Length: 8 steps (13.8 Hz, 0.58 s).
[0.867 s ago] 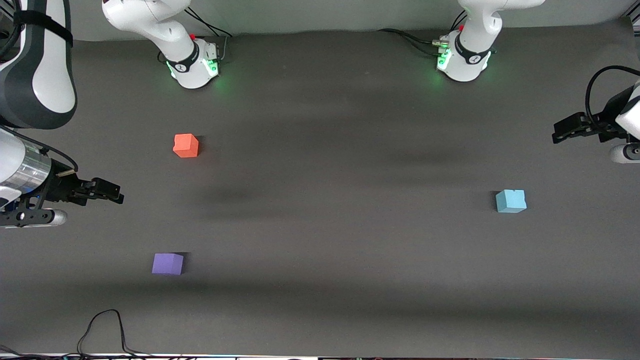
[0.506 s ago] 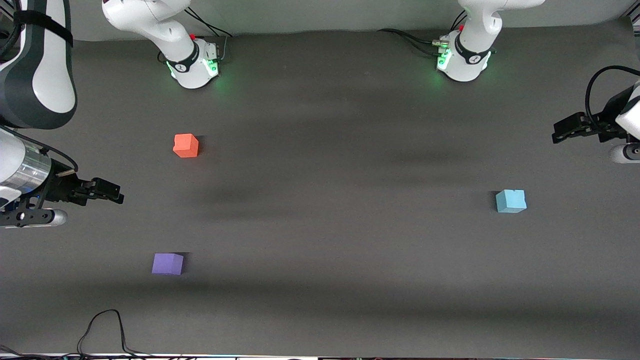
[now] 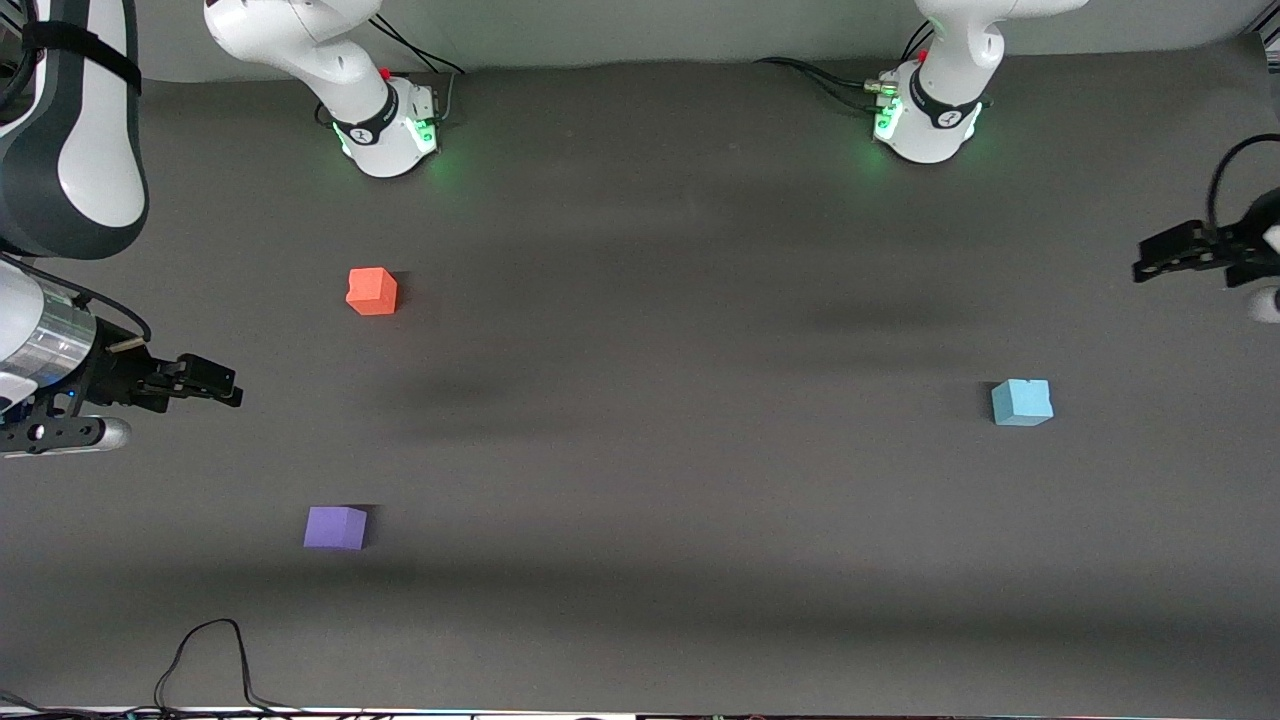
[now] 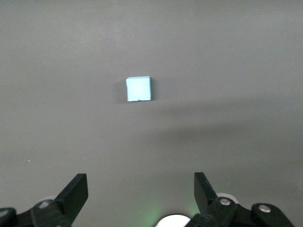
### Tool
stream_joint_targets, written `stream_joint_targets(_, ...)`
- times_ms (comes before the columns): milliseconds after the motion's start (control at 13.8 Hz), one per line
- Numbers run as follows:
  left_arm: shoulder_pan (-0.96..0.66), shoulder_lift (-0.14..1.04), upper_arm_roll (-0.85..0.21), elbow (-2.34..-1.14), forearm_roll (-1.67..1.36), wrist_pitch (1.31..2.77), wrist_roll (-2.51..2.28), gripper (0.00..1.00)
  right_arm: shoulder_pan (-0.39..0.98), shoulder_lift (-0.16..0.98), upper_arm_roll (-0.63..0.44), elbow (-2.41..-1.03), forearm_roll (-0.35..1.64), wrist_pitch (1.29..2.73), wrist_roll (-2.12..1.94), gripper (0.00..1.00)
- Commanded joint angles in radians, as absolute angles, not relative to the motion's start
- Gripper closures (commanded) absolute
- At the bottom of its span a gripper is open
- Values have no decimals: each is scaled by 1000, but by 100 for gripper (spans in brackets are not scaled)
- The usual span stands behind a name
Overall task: Place blue block between orange and purple blocks
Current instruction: 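Move the left gripper toward the light blue block, then lower the left gripper onto the light blue block and grasp it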
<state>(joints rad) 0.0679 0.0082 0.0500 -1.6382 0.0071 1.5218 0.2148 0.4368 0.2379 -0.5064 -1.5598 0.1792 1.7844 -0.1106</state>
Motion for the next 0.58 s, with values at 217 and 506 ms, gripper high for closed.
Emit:
stream_joint_targets(217, 114, -95, 43, -1851, 17, 1695, 305, 0, 446, 212, -515, -1586, 195, 1798, -137, 0)
stream_joint_targets(506, 107, -84, 31, -1991, 34, 1875, 304, 0, 446, 212, -515, -1586, 195, 1798, -138, 0)
